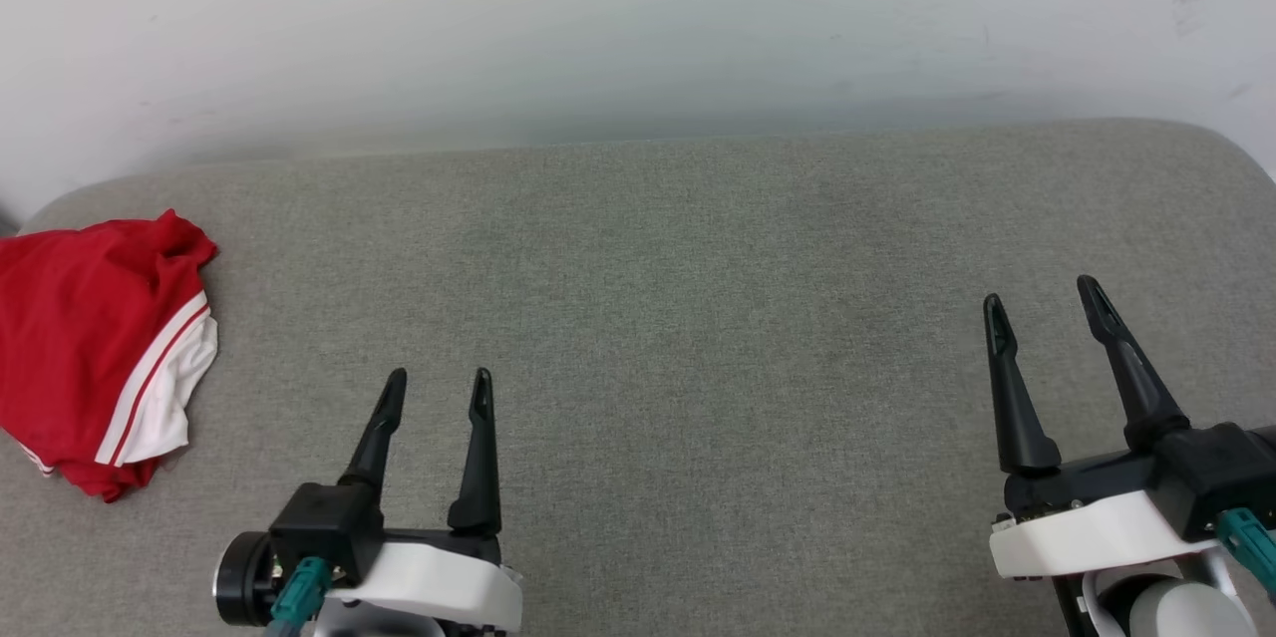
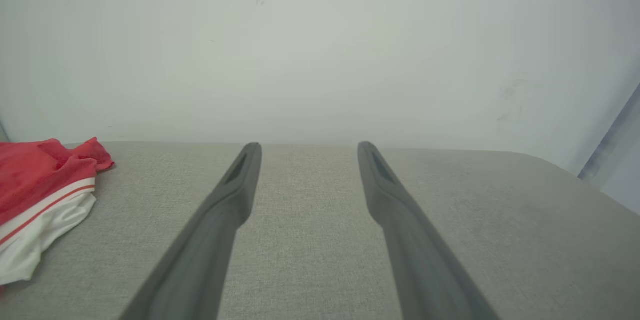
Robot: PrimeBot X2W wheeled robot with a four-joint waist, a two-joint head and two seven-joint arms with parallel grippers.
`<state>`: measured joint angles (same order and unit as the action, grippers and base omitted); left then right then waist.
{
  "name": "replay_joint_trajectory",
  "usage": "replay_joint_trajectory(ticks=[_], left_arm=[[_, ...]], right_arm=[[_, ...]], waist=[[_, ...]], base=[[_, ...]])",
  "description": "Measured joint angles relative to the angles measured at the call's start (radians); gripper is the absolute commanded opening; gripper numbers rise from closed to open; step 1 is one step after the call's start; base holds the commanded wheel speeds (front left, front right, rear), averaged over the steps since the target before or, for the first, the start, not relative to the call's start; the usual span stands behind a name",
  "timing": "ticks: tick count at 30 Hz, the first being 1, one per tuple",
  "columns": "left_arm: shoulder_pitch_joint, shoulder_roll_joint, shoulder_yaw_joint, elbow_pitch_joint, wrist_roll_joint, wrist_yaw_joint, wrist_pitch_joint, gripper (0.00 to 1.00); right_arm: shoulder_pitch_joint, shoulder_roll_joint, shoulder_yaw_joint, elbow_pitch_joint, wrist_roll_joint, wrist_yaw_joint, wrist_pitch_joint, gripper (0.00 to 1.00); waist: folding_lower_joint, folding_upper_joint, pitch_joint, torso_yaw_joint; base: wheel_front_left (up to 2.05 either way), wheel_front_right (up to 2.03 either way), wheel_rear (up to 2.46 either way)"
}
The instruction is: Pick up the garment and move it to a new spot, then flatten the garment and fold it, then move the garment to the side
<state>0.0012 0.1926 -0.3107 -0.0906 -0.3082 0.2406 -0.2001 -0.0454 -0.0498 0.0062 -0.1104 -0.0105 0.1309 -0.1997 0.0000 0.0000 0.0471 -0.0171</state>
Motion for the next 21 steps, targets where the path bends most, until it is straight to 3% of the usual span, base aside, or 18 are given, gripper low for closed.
replay_joint_trajectory(ticks=[6, 11, 17, 21], left_arm=[[0.023, -0.041, 0.071, -0.010, 0.008, -0.080, -0.015, 1.00], [0.045, -0.102, 0.171, -0.011, 0.014, -0.174, -0.024, 1.00], [0.067, -0.136, 0.252, 0.025, 0.039, -0.285, -0.034, 1.00], [0.078, -0.140, 0.266, 0.065, 0.060, -0.320, -0.041, 1.00]], right_arm=[[0.007, 0.000, -0.015, 0.001, 0.031, 0.000, -0.013, 1.00], [0.015, 0.000, -0.024, 0.021, 0.064, 0.000, -0.023, 1.00], [0.026, 0.000, -0.019, 0.052, 0.101, 0.000, -0.037, 1.00], [0.029, -0.001, -0.021, 0.078, 0.125, 0.000, -0.043, 1.00]], waist=[[0.0000, 0.0000, -0.002, -0.001], [0.0000, 0.0000, -0.005, -0.003], [0.0000, 0.0000, -0.008, -0.007], [0.0000, 0.0000, -0.010, -0.009]], base=[[0.00, 0.00, 0.00], [0.00, 0.00, 0.00], [0.00, 0.00, 0.00], [0.00, 0.00, 0.00]])
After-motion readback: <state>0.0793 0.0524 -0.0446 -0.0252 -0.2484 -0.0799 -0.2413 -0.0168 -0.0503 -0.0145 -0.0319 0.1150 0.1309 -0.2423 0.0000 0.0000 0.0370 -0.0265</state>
